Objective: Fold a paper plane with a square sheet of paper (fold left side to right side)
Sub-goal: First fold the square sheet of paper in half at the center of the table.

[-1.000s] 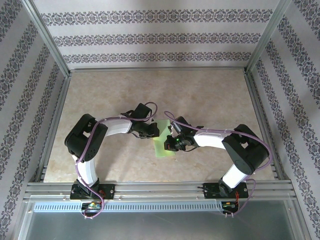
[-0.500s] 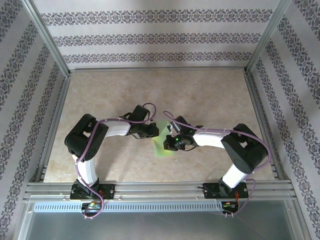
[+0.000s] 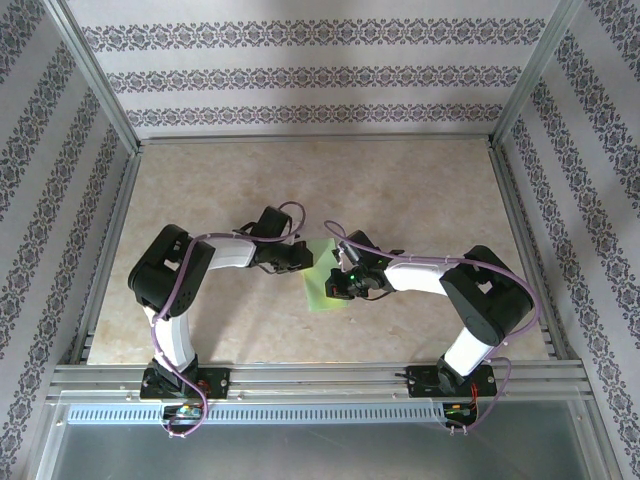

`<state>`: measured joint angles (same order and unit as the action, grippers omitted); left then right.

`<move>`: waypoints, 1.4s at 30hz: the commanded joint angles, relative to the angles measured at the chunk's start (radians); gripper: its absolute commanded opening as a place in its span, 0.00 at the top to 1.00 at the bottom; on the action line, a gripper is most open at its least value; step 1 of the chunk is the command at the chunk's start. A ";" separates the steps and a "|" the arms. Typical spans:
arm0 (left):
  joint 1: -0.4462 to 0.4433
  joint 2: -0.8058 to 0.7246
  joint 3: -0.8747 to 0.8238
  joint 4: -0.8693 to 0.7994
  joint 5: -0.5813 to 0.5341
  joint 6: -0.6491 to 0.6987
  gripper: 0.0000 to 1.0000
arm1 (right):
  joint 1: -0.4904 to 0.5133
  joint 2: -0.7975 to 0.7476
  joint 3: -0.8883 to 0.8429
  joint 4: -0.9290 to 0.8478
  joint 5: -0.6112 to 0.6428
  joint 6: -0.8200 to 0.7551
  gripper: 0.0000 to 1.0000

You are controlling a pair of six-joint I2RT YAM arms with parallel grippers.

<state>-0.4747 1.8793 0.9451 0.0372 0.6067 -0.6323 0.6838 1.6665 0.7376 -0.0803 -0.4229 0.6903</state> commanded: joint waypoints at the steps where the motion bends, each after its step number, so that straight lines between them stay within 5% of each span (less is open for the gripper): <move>1: 0.067 0.046 0.047 -0.011 -0.078 0.031 0.91 | 0.008 0.068 -0.050 -0.166 0.124 -0.023 1.00; 21: 0.160 0.165 0.220 -0.023 -0.080 0.057 0.91 | 0.009 0.061 -0.073 -0.114 0.111 0.023 1.00; 32: 0.159 -0.050 0.119 -0.042 -0.086 0.074 0.91 | 0.010 0.022 -0.076 0.005 0.070 0.107 1.00; 42: 0.097 -0.303 -0.099 -0.132 -0.082 0.000 0.91 | 0.021 -0.083 0.043 0.042 0.037 0.104 0.74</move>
<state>-0.3435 1.6081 0.8848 -0.0181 0.5301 -0.5968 0.6968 1.6272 0.7269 -0.0193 -0.3992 0.8013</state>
